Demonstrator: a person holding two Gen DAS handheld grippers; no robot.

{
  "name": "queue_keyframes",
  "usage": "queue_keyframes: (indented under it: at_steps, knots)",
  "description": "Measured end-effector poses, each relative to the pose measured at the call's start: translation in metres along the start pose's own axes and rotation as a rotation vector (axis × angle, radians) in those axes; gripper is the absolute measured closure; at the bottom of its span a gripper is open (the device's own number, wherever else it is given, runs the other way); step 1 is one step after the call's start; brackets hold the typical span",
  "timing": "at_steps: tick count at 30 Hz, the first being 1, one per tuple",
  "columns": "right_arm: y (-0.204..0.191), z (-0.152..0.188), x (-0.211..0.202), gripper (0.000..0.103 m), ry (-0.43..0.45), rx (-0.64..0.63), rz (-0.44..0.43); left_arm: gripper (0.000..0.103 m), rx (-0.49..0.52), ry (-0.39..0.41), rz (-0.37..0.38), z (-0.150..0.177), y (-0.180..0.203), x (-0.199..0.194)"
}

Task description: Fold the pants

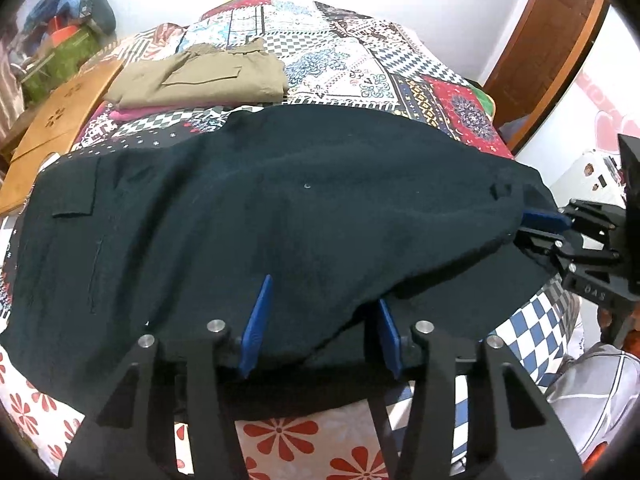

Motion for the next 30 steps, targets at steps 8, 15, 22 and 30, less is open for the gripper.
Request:
queue_keyframes:
  at_steps: [8, 15, 22, 30]
  knots:
    - [0.000, -0.001, -0.009, 0.098, 0.038, 0.054, -0.043, 0.078, 0.036, 0.023, -0.012, 0.003, 0.006, -0.011]
    - [0.003, -0.005, -0.035, 0.099, 0.091, 0.064, -0.066, 0.088, 0.060, 0.042, 0.005, -0.001, 0.009, -0.023]
    - [-0.011, 0.005, -0.026, 0.062, 0.012, -0.036, -0.042, 0.088, 0.048, 0.043, 0.027, -0.005, 0.009, -0.028]
    - [-0.011, -0.001, -0.007, 0.056, 0.001, -0.067, 0.015, 0.088, 0.004, 0.043, 0.101, -0.024, 0.005, -0.031]
Point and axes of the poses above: each gripper's, at about its wrist camera, not at the fingertips, and x roughly the way its jaws point, y to its right, z to its underside, the point moved 9 cm from there along x, roughly the way its jaws point, and after that the axes turned 15 degrees about -y, right-handed, at the moved point
